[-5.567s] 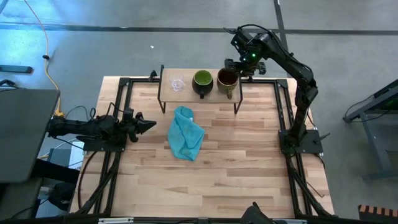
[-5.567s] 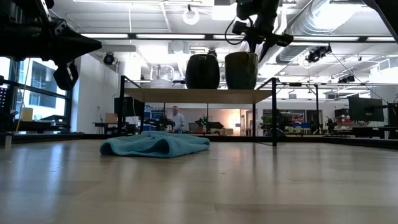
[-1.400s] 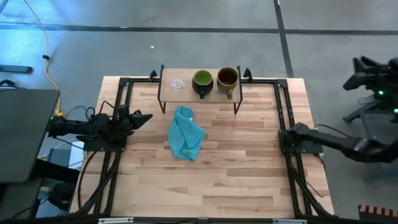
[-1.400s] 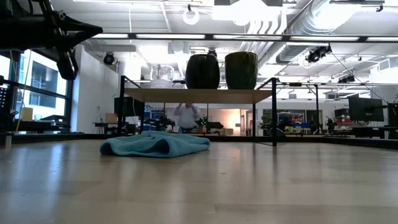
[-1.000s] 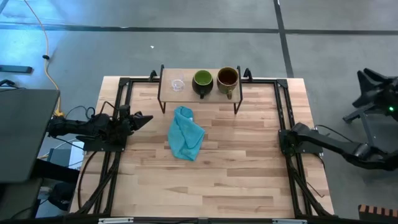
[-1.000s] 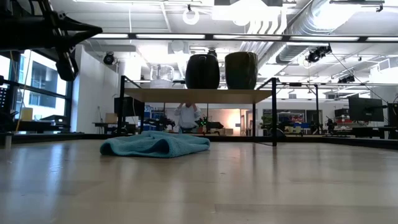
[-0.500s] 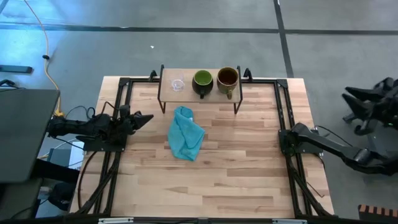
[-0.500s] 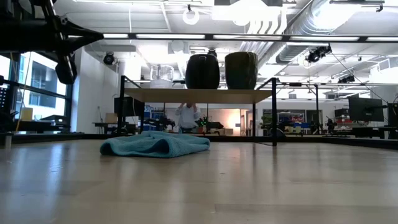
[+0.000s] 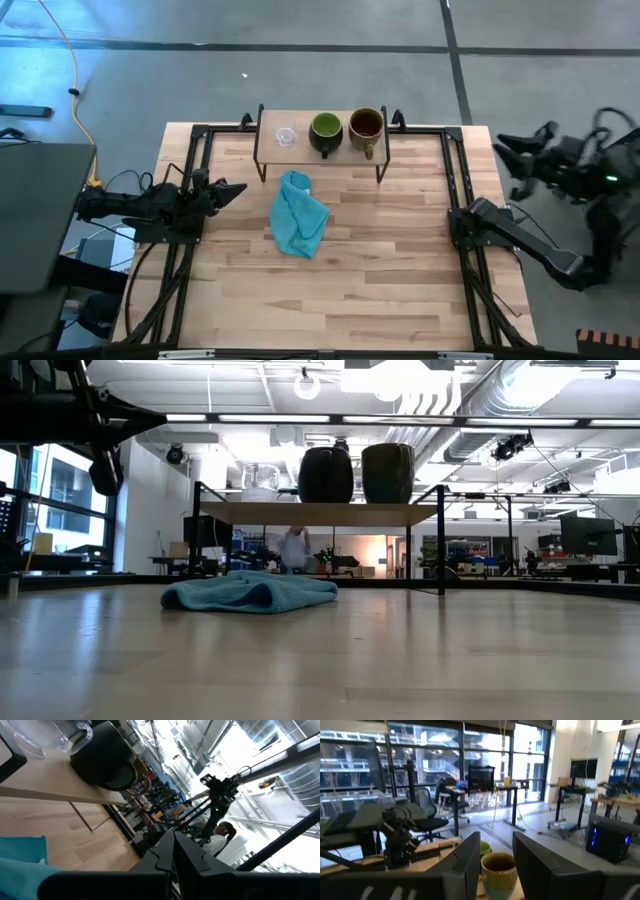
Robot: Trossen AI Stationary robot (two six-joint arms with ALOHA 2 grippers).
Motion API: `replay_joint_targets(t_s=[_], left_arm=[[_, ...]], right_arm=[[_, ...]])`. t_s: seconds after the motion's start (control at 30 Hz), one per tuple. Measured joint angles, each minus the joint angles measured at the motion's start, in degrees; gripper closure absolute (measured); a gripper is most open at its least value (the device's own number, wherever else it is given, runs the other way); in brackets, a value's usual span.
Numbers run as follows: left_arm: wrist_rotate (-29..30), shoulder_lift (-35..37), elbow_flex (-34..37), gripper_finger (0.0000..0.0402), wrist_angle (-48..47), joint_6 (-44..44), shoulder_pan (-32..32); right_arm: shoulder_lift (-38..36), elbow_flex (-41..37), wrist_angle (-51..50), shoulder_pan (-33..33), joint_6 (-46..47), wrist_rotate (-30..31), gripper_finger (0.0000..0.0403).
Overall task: Stack small to large cups/mugs on shelf
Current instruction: Return to Home Position
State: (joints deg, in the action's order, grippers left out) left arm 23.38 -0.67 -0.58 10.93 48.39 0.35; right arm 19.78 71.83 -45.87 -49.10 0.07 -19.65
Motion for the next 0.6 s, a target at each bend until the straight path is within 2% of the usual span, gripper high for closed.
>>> replay_joint_targets(t_s=[0.23,0.37,0.6], left_arm=[[-0.1,0.0,0.0,0.0401,0.0,-0.4,0.0],[-0.2,0.0,0.0,0.0401,0.0,-0.5,0.0],[-0.2,0.0,0.0,0.0401,-1.0,-0.2,0.0]], right_arm=[[-3.8,-16.3,6.2,0.0,1.2,7.8,0.0297],[-7.2,-24.3,13.0,0.0,2.7,11.6,0.0297],[-11.8,-34.0,21.8,0.0,5.6,16.3,0.0297]])
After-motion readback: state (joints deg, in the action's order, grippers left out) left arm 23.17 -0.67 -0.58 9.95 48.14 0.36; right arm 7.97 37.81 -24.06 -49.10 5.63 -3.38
